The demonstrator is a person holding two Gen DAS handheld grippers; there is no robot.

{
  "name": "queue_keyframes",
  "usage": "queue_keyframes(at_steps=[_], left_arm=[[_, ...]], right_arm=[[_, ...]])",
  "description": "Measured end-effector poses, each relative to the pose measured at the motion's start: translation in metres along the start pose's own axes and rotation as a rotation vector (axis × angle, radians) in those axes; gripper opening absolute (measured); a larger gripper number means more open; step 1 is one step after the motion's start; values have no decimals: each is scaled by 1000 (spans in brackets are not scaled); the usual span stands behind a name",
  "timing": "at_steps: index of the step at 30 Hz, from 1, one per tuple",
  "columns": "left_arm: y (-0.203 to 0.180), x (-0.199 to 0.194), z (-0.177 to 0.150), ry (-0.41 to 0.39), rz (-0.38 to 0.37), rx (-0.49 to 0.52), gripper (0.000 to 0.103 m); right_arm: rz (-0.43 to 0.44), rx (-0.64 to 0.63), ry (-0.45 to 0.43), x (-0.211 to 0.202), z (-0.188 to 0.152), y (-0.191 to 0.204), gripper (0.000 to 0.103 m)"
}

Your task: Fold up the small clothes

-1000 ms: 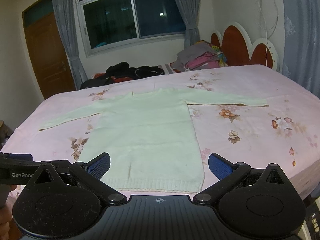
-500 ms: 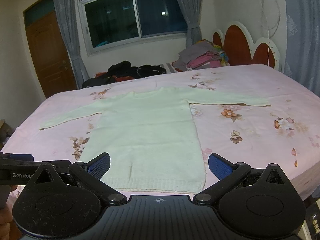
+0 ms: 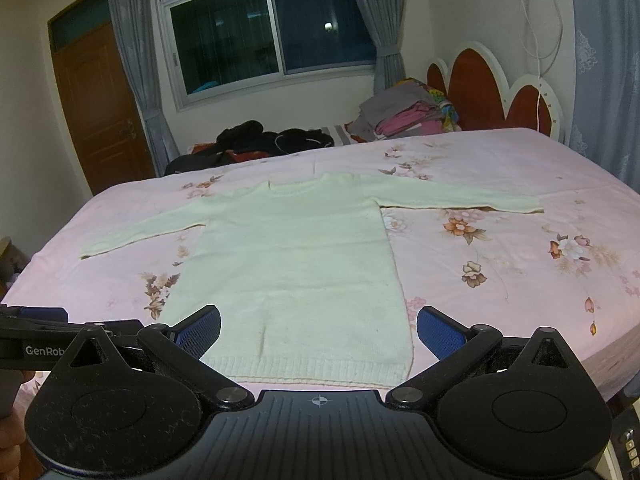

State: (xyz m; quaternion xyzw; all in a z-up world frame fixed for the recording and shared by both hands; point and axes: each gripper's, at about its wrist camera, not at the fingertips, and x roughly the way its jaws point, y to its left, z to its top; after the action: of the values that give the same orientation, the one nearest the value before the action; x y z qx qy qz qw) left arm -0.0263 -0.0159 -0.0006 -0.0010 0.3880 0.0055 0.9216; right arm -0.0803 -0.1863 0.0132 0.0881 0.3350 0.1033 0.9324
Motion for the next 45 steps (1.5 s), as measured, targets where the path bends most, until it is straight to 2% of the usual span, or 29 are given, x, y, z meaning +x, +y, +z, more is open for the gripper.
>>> queue_keyframes(at_steps=[25,37,45], left_arm=[[3,9,7,10,10,-6,103],[1,34,23,20,26,-10,103],[2,69,46,17,45,-26,103]], right_arm=[[-7,7,8,13,2,-7,103],[-37,14,6,34,14,-22,103],[-102,29,-4,63,30,-54,103]])
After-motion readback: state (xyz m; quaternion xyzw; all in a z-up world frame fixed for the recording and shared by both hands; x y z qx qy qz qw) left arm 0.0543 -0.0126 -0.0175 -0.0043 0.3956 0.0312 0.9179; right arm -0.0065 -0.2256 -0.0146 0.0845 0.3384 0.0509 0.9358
